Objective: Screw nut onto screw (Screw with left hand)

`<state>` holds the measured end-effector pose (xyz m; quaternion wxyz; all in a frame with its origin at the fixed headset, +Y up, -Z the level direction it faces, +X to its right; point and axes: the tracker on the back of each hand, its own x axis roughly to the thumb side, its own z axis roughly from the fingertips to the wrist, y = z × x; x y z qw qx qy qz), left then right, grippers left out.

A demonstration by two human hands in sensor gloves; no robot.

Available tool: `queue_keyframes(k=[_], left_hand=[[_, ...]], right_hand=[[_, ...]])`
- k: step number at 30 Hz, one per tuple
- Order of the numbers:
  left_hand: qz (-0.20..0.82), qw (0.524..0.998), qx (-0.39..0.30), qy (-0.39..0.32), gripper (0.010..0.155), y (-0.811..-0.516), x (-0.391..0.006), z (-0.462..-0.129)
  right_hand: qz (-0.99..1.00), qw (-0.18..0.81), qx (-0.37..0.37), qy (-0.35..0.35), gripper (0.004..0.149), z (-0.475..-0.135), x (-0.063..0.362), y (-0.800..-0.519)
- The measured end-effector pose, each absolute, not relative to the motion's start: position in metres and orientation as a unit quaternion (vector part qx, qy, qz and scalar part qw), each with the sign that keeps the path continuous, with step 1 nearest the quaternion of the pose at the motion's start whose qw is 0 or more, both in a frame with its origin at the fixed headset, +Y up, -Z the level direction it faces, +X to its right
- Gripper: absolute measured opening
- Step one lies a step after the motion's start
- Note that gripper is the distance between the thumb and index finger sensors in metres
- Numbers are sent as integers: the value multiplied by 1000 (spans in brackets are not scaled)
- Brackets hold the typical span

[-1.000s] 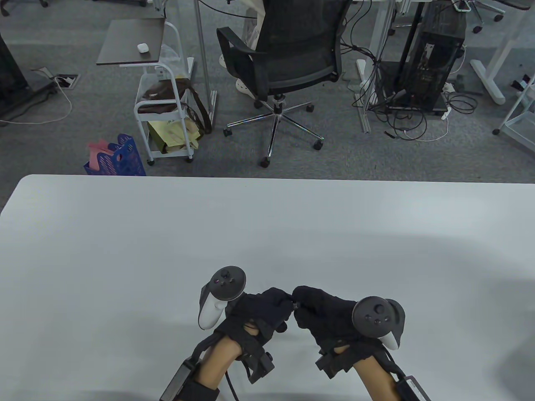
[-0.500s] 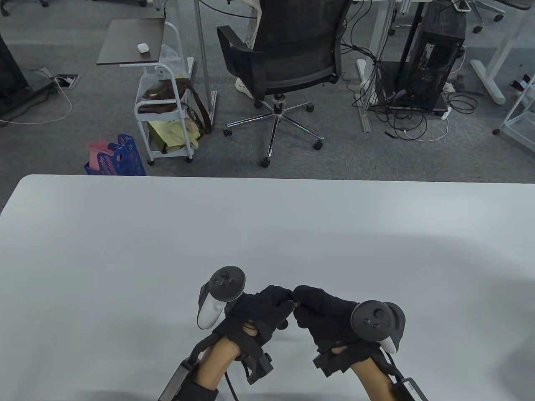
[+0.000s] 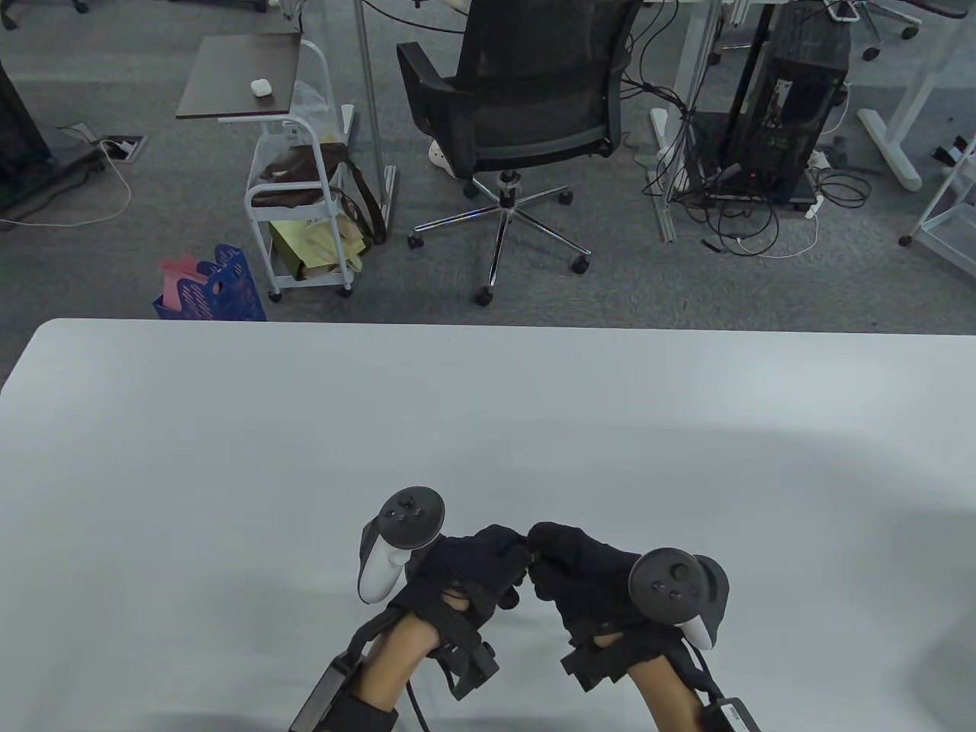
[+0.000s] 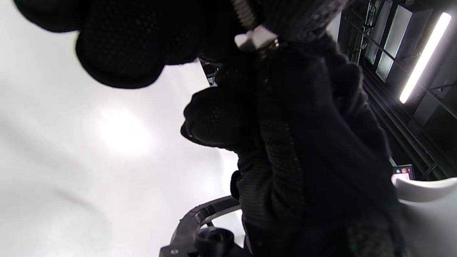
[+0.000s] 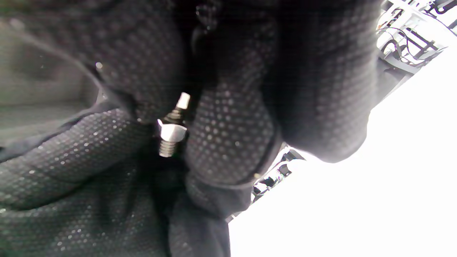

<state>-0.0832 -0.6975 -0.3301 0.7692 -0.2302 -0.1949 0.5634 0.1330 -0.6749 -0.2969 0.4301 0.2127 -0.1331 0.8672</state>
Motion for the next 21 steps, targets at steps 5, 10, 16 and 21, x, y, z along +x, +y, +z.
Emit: queue_keyframes(k=[5,10,16,21], left_hand=[[582,748,-243,-207,67,-699,-84,-329],[567,766,-235,-189,57,-698,-82,-329],[595,740,-246,-193,67,-700,-83,-328],[579,755,-245,-187,57,-699,-80,-328]], right_hand=[[857,446,211,-146,48,-294,137,-673],[866,426,218,-146,47,-293,136,-673],[863,429,215,-156,48,-292,137,-672],[864,428,216,-153,47,-291,137,-672]])
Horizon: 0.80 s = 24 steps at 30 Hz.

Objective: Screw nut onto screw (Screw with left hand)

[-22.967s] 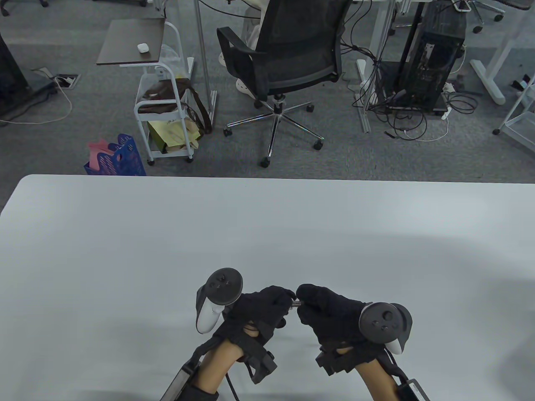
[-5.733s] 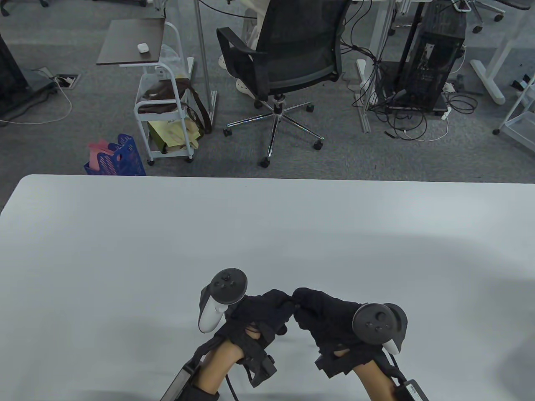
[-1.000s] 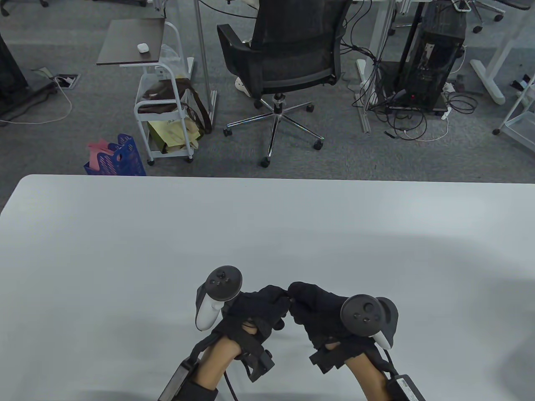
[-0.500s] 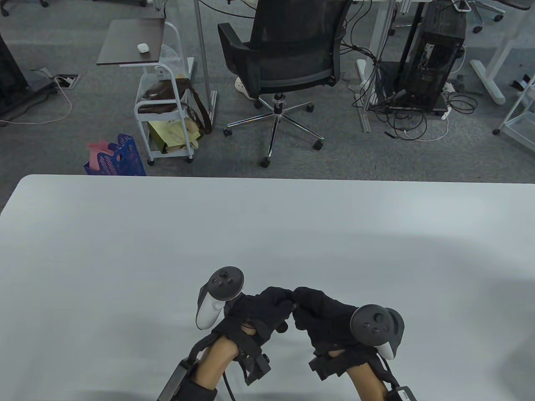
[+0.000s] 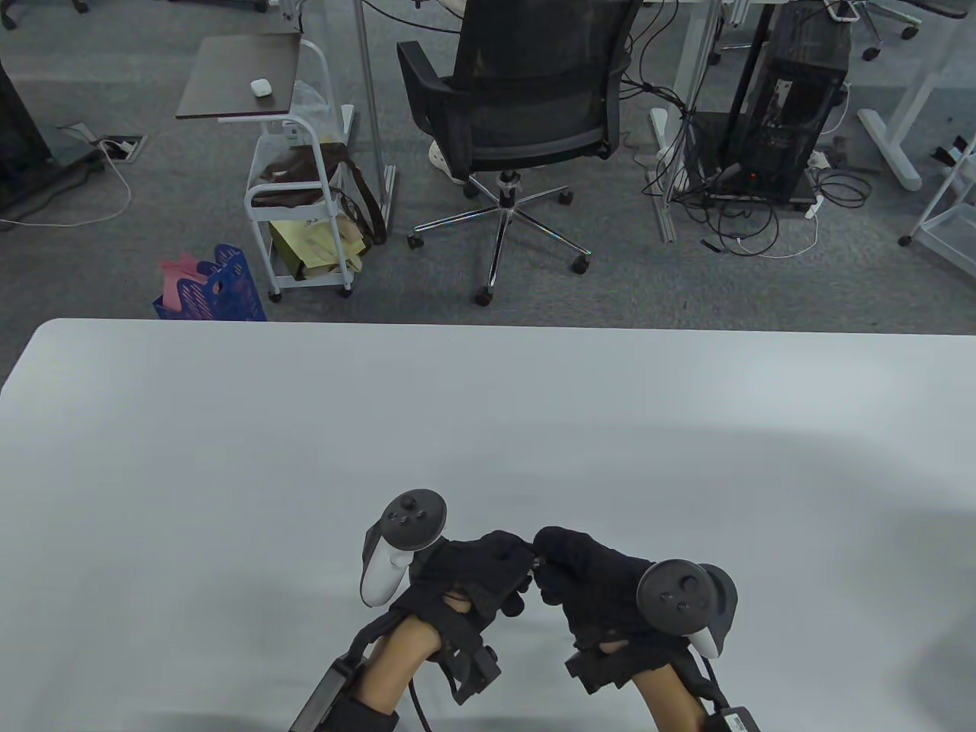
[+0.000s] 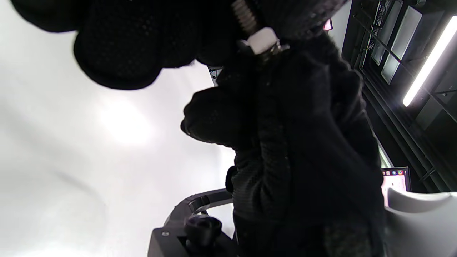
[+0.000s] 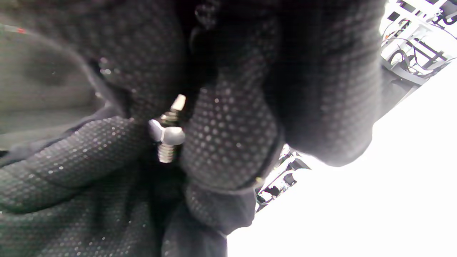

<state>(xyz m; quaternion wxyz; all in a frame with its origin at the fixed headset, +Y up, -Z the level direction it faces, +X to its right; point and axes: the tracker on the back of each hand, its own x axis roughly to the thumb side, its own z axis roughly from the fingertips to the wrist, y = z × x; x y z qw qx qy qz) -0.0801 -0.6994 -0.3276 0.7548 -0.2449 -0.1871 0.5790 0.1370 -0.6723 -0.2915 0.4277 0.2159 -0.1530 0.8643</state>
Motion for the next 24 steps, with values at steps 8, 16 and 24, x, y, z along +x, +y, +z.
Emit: queue_keyframes(k=[8,16,24], left_hand=[[602,732,-261,-186,66,-702,-82,-327],[592,729,-271,-211,58,-697,-81,-327],[584,752,-234,-198,57,-692,-79,-325]], right_hand=[[855,447,214,-156,47,-291,139,-671],[858,435,220,-162,47,-290,137,-669],[856,439,218,-162,47,-291,139,-669]])
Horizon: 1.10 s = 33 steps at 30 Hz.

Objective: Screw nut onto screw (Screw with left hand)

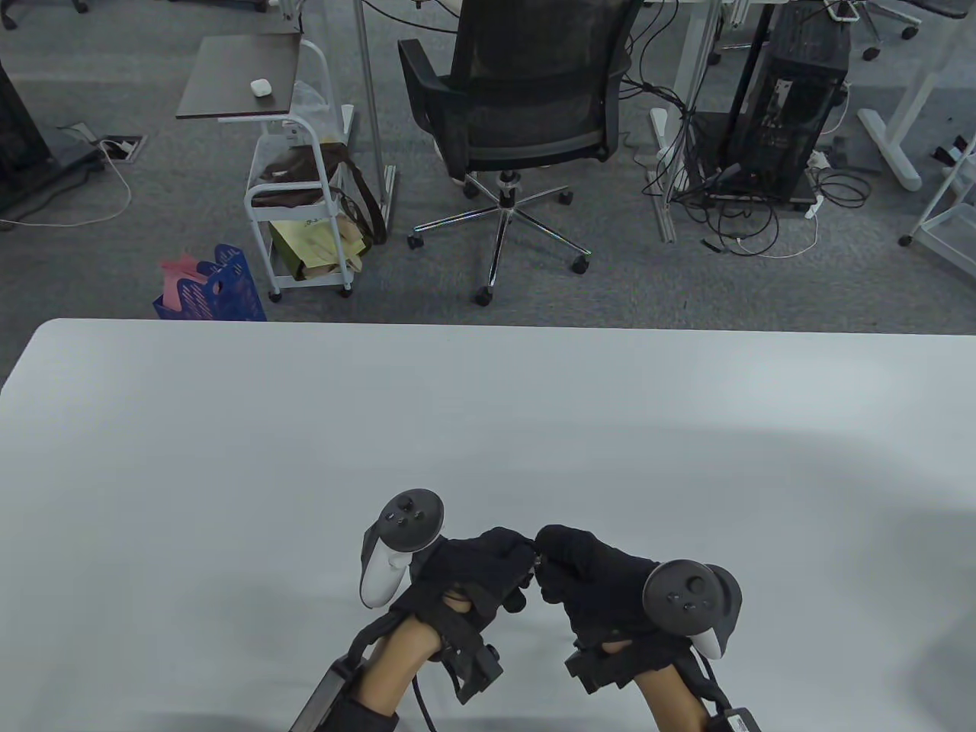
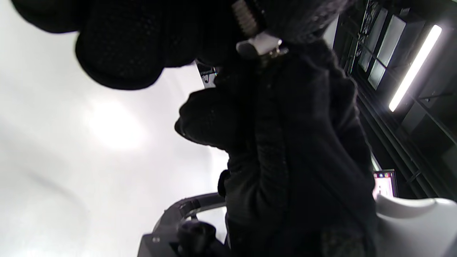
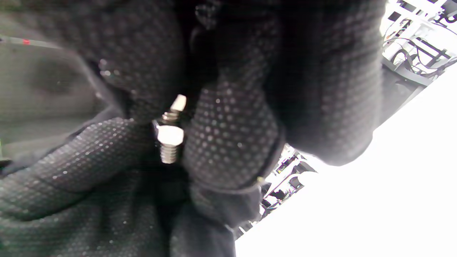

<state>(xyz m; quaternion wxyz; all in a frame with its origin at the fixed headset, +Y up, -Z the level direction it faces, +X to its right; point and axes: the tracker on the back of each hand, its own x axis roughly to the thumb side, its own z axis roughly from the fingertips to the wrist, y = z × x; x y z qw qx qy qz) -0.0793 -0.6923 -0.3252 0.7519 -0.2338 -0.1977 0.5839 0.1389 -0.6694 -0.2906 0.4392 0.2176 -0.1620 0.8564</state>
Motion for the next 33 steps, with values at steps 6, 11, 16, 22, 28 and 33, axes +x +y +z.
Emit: queue_keyframes(k=[6,11,16,22,28,33], left_hand=[[602,724,-255,-220,64,-694,-82,-326],[593,746,-227,-204,58,-691,-79,-325],[594,733,-240,-230,58,-689,-79,-325],[597,748,-207,-202,61,-691,-81,-324],[587,739,-230,-235,56,-686,-78,-324],[608,735,-219,-206,65,-689,-81,-323]], right_hand=[[851,450,216,-166,47,-290,140,-667],[851,451,214,-164,47,-290,141,-668],[846,457,214,-171,47,-289,142,-666],[845,459,213,-173,47,-289,142,-666],[849,446,217,-180,47,-288,142,-664],[837,477,212,-161,47,-290,142,-668]])
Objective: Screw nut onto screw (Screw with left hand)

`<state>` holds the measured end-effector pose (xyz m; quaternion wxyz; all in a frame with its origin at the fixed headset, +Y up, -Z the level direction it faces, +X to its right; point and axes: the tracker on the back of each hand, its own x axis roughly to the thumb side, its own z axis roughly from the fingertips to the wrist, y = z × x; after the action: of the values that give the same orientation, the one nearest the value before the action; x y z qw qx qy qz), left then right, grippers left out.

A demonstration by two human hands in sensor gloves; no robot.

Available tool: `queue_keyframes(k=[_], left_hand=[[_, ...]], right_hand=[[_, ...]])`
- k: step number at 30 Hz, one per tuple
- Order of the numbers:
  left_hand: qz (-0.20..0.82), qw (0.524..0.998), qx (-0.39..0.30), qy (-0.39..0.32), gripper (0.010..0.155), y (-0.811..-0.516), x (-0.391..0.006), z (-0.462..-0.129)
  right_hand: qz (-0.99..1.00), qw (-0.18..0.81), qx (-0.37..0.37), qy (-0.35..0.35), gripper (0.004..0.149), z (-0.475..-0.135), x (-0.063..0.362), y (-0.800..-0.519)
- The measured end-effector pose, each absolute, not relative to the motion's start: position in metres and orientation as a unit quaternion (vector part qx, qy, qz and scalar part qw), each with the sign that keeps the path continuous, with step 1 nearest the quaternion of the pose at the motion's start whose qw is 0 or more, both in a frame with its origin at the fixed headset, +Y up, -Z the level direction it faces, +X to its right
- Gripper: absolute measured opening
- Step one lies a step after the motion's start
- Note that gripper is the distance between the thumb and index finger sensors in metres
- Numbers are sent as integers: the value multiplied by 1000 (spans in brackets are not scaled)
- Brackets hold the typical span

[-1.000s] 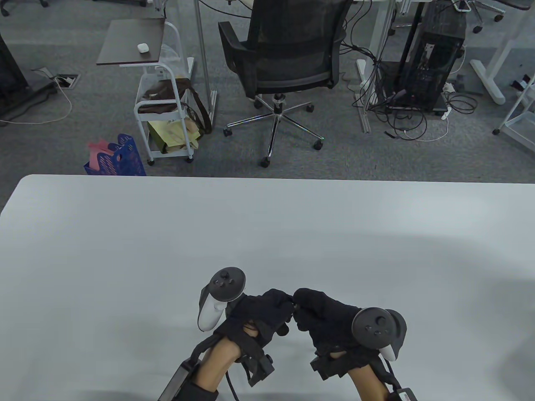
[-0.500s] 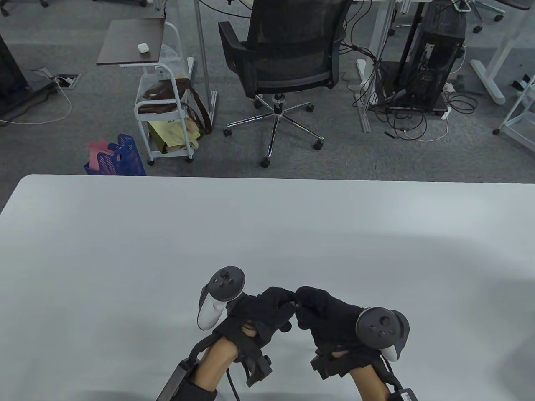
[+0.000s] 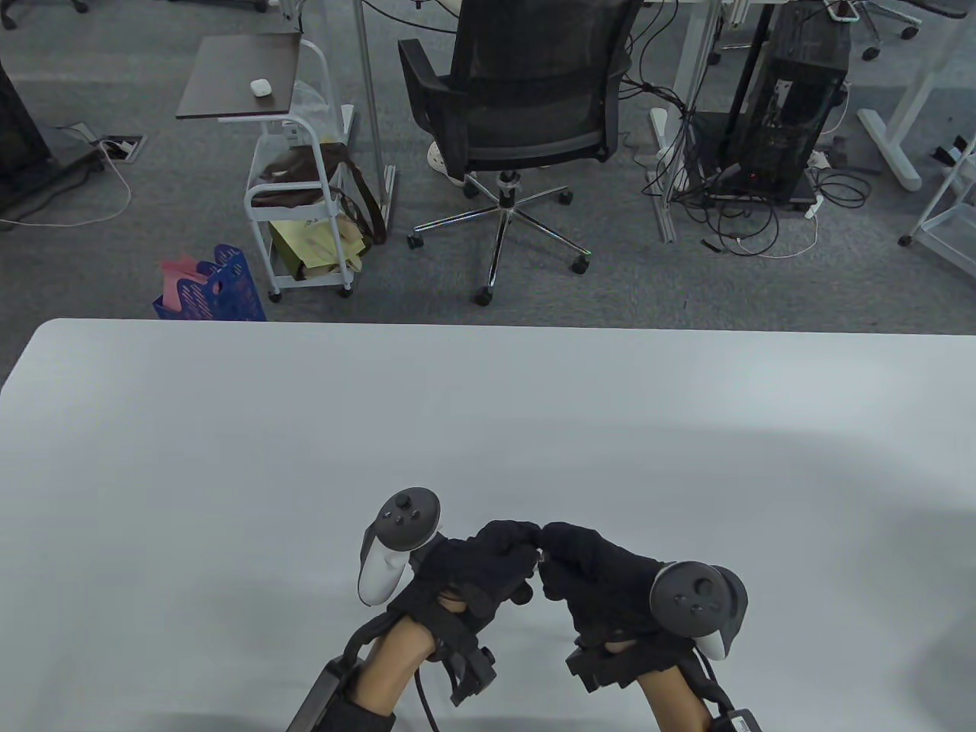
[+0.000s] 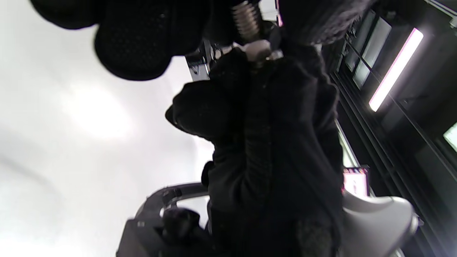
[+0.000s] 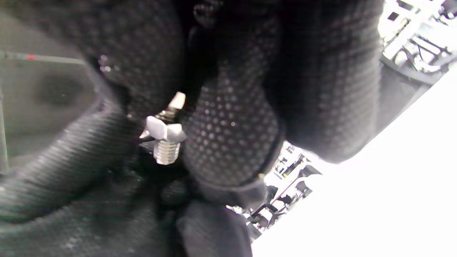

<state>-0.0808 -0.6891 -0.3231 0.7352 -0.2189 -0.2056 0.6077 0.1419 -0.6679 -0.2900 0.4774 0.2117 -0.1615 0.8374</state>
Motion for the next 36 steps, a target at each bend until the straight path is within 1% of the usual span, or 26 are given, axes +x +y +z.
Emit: queue_keyframes(k=[2,3,7,8,10,12,13,15,17,19,21,23,24,27,29,31,33,34,35,36], left_hand=[[595,745,-212,-216,58,-687,-79,-324],[588,750,-214,-214,57,-685,-79,-323],[571,765,-190,-228,55,-679,-78,-322],[569,763,-191,-238,55,-678,-78,-322],[591,742,-199,-246,57,-682,-79,-323],[620,728,-186,-225,64,-684,-81,-323],[621,732,-181,-213,65,-684,-81,-323],[606,748,-177,-204,62,-685,-82,-324],[597,751,-190,-208,55,-684,-81,-324],[592,751,-193,-220,54,-683,-80,-324],[606,733,-203,-232,55,-683,-82,-325],[620,724,-198,-228,63,-684,-83,-325],[623,726,-194,-217,65,-684,-84,-324],[603,747,-189,-204,61,-685,-83,-324],[597,749,-195,-212,55,-684,-81,-324],[591,751,-193,-222,54,-681,-81,-323],[599,741,-199,-228,57,-682,-82,-324],[606,736,-200,-228,60,-682,-83,-324],[612,733,-198,-220,65,-683,-84,-324],[611,738,-194,-212,65,-683,-84,-324]], right_hand=[[843,464,213,-168,47,-289,141,-667],[851,444,220,-173,47,-289,141,-666],[857,427,225,-181,47,-287,140,-662],[854,433,224,-183,47,-286,141,-661],[845,455,215,-183,47,-287,143,-661],[836,478,210,-170,47,-288,144,-664],[835,481,209,-169,47,-289,144,-665],[839,471,209,-173,47,-289,143,-665],[844,458,215,-177,47,-288,143,-664],[844,456,217,-179,47,-288,142,-664],[842,462,214,-181,47,-288,142,-663],[843,459,214,-182,47,-288,143,-663],[844,458,214,-181,47,-288,143,-664],[844,458,213,-179,47,-288,142,-664],[844,458,214,-180,47,-288,142,-664],[843,459,215,-181,47,-288,142,-664],[841,462,213,-182,47,-288,143,-664],[842,460,213,-183,47,-288,143,-664],[844,458,213,-183,47,-288,143,-664],[844,458,213,-181,47,-288,143,-665]])
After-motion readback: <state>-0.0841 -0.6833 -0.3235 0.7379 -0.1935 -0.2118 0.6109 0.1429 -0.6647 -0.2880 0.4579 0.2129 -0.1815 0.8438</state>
